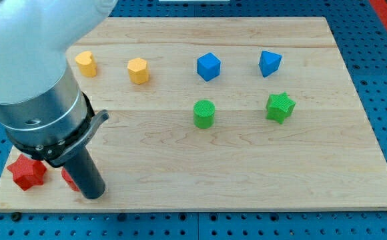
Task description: Slide the red circle to the red star
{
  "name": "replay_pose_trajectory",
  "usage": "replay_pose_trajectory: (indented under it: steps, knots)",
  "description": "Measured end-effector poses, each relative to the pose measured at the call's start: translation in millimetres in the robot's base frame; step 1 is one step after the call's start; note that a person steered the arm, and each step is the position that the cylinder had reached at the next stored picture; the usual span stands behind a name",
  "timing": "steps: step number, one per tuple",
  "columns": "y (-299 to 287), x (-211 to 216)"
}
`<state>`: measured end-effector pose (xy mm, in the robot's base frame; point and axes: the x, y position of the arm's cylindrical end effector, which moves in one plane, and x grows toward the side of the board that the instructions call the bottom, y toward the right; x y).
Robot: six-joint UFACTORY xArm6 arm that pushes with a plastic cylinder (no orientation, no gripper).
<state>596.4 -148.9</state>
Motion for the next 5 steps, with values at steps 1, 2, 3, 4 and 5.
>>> replay_pose_trajectory:
  steps: [1, 2, 3, 4, 5]
  knots:
    - [21.5, -4.6]
    - [23.2, -29.9]
    - [-2.3, -38.1]
    - [-38.3, -35.3]
    - [-47.5, -35.2]
